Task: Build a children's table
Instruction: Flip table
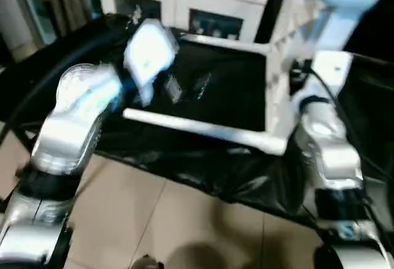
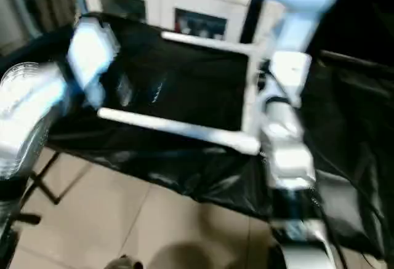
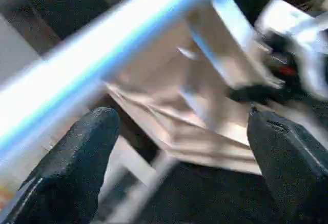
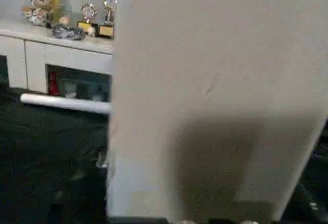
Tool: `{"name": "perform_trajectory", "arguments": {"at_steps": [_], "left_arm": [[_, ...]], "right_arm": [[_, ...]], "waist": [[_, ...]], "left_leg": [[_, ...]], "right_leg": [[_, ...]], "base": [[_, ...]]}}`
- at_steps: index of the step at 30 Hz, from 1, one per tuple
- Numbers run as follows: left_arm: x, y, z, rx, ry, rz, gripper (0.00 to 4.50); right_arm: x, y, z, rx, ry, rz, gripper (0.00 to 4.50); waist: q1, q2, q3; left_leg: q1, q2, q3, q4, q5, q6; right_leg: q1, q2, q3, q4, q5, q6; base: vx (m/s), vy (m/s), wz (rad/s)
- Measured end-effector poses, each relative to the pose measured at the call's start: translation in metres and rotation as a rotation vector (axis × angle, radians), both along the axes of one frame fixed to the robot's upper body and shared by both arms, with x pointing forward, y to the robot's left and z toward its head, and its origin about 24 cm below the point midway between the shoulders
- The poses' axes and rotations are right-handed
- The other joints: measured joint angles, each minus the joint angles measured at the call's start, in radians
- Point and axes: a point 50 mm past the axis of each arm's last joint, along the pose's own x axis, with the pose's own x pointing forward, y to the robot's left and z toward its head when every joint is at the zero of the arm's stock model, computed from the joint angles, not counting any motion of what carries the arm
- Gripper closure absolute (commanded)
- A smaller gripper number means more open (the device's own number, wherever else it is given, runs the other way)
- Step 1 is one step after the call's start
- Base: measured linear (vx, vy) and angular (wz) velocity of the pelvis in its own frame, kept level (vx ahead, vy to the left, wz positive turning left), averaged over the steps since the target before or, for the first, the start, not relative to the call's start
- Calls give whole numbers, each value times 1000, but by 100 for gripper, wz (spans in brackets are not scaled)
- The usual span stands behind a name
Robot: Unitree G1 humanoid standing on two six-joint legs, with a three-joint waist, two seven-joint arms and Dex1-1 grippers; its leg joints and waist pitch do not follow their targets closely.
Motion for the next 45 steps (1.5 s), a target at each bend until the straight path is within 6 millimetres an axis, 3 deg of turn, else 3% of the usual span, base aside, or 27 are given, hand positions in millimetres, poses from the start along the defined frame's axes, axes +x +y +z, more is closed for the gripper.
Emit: {"name": "perform_trajectory", "arguments": {"at_steps": [3,8,19,26,37,45], "left_arm": [[5,-1,9,38,-116,47,0],[19,7,28,107,-281,153,0],[53,13,35,199,-339,299,0],[64,5,36,194,-343,315,0],[75,5,51,151,-390,389,102],[81,6,49,151,-369,404,162]], "right_arm": [[0,3,-16,4,55,10,148],[0,4,-19,10,29,49,133],[3,-1,-41,4,67,72,133],[11,-1,-38,7,34,70,149],[17,-4,-34,0,-19,80,237],[18,-3,-34,-7,-36,82,252]], "waist": [[-5,3,3],[-5,6,5],[10,11,9],[12,15,11],[11,22,16],[12,26,18]], "left_leg": [[-4,0,-1,0,0,0],[-8,1,-1,-1,3,-4],[-6,2,-1,-1,2,-1],[-7,2,0,-1,2,-1],[-7,2,0,-1,2,4],[-7,2,0,0,3,7]], "right_leg": [[-7,0,-1,1,5,-6],[-13,2,0,0,7,-12],[-13,2,0,1,6,-13],[-13,2,0,1,7,-14],[-13,2,0,0,7,-15],[-14,2,0,0,6,-16]], "base": [[0,0,0],[0,0,0],[0,0,0],[0,0,0],[0,0,0],[0,0,0]]}}
